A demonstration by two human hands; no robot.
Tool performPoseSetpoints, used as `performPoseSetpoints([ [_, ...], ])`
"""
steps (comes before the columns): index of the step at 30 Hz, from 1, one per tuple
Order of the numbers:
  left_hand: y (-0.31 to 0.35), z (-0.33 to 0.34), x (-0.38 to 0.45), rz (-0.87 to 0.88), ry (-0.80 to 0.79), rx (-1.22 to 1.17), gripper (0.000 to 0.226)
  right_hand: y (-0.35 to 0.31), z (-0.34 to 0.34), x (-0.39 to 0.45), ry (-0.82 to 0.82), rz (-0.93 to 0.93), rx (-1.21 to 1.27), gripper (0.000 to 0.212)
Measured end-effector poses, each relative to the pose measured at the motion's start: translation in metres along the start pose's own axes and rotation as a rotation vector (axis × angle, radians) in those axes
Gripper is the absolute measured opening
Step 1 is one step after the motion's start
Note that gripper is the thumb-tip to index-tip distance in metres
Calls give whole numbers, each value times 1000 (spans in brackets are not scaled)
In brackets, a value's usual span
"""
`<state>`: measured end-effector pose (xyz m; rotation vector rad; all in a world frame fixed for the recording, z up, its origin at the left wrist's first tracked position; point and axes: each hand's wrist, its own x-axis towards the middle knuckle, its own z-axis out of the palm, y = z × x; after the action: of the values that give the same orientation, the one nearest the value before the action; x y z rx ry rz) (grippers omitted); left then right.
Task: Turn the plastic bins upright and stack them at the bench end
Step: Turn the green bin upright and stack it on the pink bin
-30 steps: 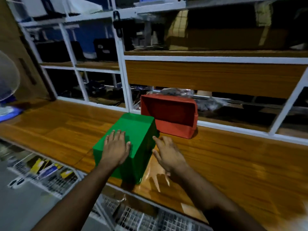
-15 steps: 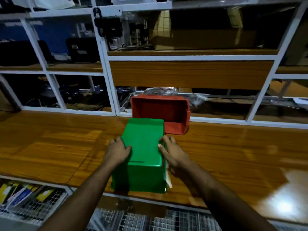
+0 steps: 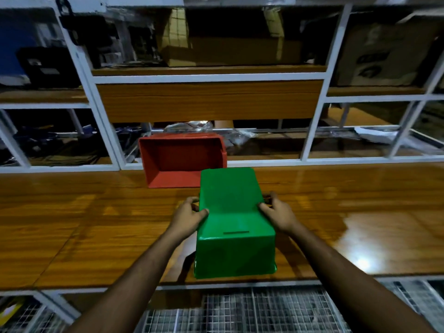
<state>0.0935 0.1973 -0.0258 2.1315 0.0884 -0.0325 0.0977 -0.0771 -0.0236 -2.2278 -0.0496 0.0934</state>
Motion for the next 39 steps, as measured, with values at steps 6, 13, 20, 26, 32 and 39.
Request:
performPoseSetpoints([
  [6,11,13,-4,14,33,41,59,5,-6,1,78,15,138,48],
  [13,31,36,-3,-122,-145,-66,98,-51,-23,1,201,-147,-10,70],
  [20,46,43,36,-135,-111,-365,122,-93,-14,-3,41,-368,-232,36],
  [26,68,16,2,-19,-80,-531,57,-70,-27,4,151,25,-300,45],
  [32,72,6,-17,31,-93,-571,29,-65,-20,10,161,41,204,26],
  [39,64,4,-20,83,5,-396,33,-82,-15,12,180,17,158,21],
])
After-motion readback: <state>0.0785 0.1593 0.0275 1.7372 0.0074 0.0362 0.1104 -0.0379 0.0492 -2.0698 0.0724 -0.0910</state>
